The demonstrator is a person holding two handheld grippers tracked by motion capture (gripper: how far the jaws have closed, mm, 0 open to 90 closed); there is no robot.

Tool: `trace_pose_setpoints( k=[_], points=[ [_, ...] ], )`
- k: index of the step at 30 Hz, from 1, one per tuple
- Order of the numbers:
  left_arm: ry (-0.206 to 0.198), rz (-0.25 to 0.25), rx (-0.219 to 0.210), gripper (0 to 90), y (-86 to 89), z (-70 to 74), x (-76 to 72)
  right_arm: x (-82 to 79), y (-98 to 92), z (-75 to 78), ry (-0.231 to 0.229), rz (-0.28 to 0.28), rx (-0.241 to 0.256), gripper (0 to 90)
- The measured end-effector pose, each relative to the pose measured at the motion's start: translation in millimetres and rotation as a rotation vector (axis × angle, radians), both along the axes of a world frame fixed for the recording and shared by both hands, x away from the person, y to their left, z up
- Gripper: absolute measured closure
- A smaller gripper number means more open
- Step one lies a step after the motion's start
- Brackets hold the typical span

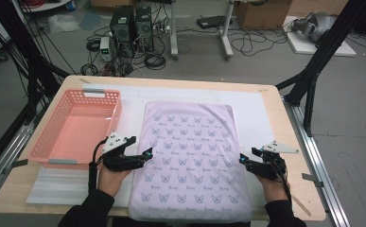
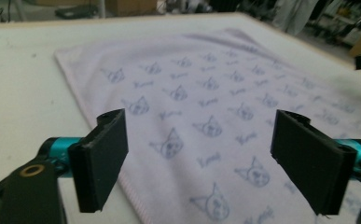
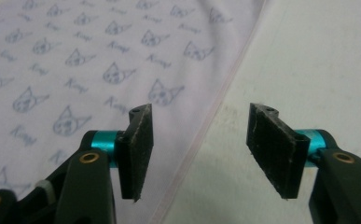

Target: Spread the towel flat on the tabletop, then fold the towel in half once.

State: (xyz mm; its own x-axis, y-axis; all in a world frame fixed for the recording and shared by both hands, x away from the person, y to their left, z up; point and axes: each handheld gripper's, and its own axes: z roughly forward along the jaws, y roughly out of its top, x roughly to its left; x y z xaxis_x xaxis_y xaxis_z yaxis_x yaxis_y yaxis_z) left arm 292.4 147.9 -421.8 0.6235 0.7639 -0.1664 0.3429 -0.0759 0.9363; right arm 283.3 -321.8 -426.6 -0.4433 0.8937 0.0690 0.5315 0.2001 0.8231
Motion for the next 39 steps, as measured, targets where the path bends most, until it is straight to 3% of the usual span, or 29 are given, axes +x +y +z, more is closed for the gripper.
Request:
trace_pose_setpoints(
  k=[4, 7, 11, 19, 39],
  points=[
    [-0.015, -0.001, 0.007, 19.5, 0.2, -1.3, 2.5, 2.6, -1.7, 7.1, -0.06, 0.022, 0.02, 29.0],
    [-0.016, -0.007, 0.021, 19.8, 0.2, -1.4, 2.2, 2.2, -1.6, 8.0, -0.077, 0.033, 0.043, 23.0],
    [-0.015, -0.01, 0.028, 20.0, -0.1, -2.4, 0.3, 0.7, -2.0, 6.9, -0.07, 0.062, 0.042, 20.9],
    [-0.012, 0.002, 0.049, 19.9, 1.6, -3.9, -2.2, 0.3, 0.0, 8.1, -0.071, 0.067, 0.034, 20.7],
    [0.034, 0.034, 0.062, 19.5, -1.6, -1.9, 8.2, 3.0, -2.2, 4.8, -0.046, 0.073, 0.025, 20.7]
  ],
)
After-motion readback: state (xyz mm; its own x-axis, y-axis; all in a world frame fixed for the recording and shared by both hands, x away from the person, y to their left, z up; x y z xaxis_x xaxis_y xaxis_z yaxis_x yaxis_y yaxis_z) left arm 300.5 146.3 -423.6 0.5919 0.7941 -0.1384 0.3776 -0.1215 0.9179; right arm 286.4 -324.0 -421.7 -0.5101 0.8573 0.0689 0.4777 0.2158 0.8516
